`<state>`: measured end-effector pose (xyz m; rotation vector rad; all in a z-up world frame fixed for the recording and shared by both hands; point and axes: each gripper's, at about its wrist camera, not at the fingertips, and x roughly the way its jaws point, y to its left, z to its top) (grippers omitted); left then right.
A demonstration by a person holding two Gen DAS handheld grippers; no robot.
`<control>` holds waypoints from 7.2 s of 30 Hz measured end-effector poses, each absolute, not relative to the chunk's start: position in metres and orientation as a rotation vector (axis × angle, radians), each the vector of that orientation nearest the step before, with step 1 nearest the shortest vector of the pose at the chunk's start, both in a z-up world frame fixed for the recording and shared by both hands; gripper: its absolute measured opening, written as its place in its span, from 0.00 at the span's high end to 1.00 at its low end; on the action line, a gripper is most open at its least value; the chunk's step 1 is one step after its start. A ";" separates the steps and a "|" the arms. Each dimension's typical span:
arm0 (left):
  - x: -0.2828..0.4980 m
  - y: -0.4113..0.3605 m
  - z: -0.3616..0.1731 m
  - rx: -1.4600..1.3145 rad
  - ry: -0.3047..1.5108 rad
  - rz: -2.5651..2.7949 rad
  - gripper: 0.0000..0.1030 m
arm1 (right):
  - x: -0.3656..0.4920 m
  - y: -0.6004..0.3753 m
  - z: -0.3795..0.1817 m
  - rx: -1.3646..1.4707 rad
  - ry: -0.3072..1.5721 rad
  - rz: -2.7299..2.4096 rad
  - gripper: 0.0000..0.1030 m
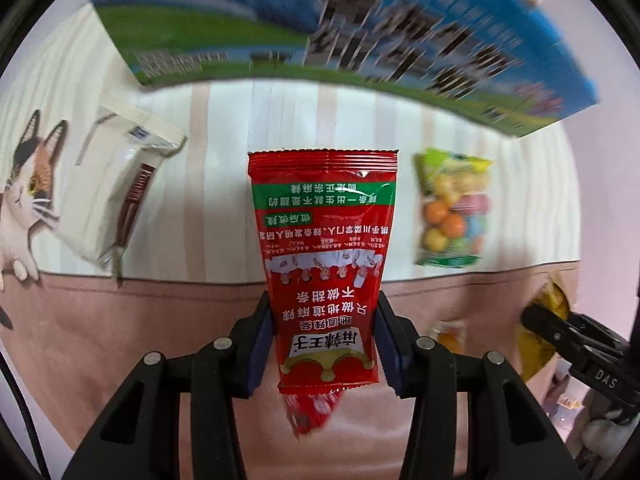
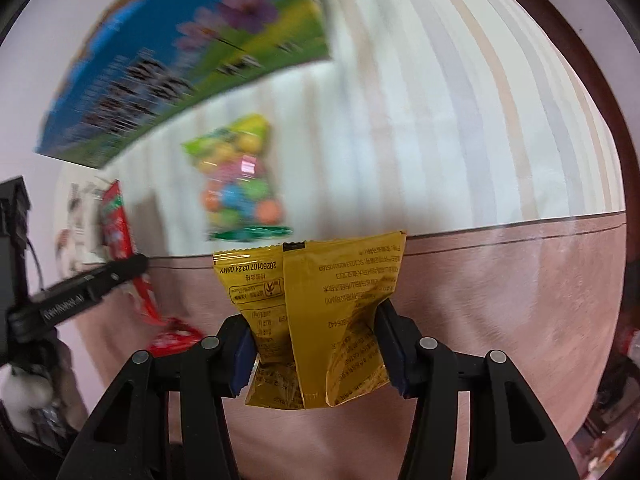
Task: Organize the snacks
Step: 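Carry both packs into the cardboard box and open both tools, then lift both tools back from the box toward the remaining snacks, then grasp the white wafer pack with the left tool while the right tool grasps the candy-ball bag, then carry both packs into the cardboard box and open both tools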
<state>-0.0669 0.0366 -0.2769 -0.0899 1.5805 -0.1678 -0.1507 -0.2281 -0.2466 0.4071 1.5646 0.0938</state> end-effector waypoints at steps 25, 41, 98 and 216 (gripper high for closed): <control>0.093 0.025 -0.136 -0.178 1.376 -0.271 0.57 | 0.056 -0.192 -0.123 0.415 1.214 0.241 0.47; 0.120 0.014 -0.213 -0.090 1.509 -0.217 0.16 | 0.087 -0.166 -0.223 0.297 1.407 0.135 0.07; -0.136 0.075 -0.298 -0.174 1.630 -0.195 0.06 | -0.184 -0.175 -0.275 0.562 1.503 -0.044 0.19; 0.185 0.053 -0.210 0.051 1.456 -0.191 0.49 | 0.131 -0.146 -0.204 0.279 1.327 0.193 0.48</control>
